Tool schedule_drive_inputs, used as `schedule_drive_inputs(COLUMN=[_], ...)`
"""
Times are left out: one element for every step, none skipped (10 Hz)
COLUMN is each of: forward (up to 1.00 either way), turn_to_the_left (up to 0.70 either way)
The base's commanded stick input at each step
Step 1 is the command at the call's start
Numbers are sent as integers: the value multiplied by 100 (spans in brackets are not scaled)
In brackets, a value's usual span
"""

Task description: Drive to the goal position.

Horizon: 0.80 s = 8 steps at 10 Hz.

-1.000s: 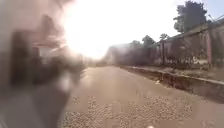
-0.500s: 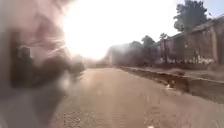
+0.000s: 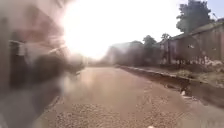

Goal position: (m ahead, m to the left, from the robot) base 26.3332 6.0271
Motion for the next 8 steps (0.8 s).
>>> schedule_drive_inputs(forward=[100, 100, 100, 100, 100, 100, 100, 100], turn_to_the_left=[0, 0, 0, 0, 0, 6, 25, 0])
